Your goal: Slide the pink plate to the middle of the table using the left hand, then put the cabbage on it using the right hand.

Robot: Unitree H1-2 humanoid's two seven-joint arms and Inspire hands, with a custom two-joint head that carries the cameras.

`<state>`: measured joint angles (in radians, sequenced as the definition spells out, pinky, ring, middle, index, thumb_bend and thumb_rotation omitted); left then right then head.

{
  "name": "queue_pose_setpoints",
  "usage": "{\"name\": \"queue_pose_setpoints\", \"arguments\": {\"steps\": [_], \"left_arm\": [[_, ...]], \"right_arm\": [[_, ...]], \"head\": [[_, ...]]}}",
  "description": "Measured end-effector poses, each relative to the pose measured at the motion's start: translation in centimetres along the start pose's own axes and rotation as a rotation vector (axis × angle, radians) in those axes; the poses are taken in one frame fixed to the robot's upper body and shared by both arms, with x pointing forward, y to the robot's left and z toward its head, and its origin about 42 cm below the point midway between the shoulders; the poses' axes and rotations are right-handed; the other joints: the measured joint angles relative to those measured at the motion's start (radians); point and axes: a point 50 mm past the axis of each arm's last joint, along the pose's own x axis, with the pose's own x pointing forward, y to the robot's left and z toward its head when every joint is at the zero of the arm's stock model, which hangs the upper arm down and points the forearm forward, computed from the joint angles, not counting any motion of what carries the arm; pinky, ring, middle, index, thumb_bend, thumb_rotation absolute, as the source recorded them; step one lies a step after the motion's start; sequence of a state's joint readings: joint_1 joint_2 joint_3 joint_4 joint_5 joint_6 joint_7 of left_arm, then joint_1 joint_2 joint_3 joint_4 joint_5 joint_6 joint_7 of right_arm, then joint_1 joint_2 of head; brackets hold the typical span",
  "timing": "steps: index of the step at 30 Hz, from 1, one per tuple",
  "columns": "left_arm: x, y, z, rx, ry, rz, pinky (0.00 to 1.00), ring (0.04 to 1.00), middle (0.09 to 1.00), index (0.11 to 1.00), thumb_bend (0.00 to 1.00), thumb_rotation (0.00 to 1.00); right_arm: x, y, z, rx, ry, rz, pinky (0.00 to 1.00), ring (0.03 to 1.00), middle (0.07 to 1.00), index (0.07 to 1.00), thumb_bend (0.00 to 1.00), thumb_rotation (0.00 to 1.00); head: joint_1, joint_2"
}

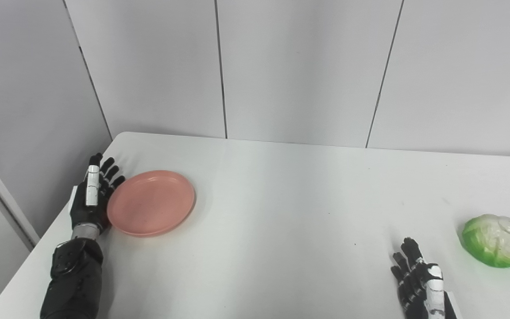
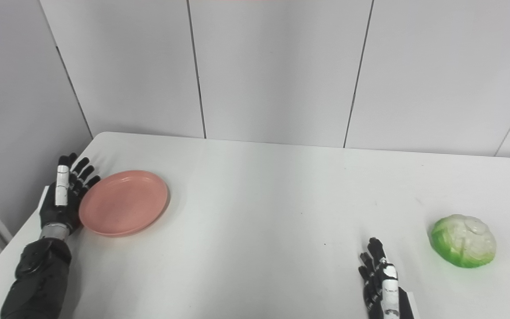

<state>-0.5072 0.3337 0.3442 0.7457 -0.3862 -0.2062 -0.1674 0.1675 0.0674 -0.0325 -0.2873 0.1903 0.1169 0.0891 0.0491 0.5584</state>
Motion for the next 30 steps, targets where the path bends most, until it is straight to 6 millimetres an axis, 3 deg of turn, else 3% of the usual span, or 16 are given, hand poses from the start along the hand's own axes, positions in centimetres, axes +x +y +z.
{"name": "queue_pose_setpoints", "arguments": {"steps": [5,10,22,30], "left_arm": [[-0.1,-2.5,-0.4,-0.032,0.011,-0.05,0.8,0.882,0.892,0.912,1.0,0.79],[-0.4,-4.5,-1.0,-0.046,0.018,-0.085,0.81,0.877,0.885,0.906,0.97,0.81],[-0.6,-7.0,-2.1,-0.029,0.016,-0.074,0.81,0.876,0.883,0.897,0.85,0.82],[-1.0,-11.3,-3.2,-0.03,0.02,-0.095,0.78,0.863,0.874,0.906,0.86,0.82]], "right_arm": [[0.0,0.1,0.0,-0.002,0.001,0.002,1.0,0.969,0.987,0.944,0.78,1.0],[0.0,0.4,0.1,-0.01,0.005,0.003,1.0,0.963,0.985,0.945,0.79,1.0],[0.0,0.7,0.0,-0.009,0.008,0.011,0.99,0.946,0.971,0.945,0.78,1.0],[0.0,0.9,0.0,-0.019,0.01,0.006,0.99,0.941,0.967,0.939,0.79,1.0]], "head": [[-0.003,0.005],[-0.012,0.011],[-0.034,0.02],[-0.035,0.026]]}}
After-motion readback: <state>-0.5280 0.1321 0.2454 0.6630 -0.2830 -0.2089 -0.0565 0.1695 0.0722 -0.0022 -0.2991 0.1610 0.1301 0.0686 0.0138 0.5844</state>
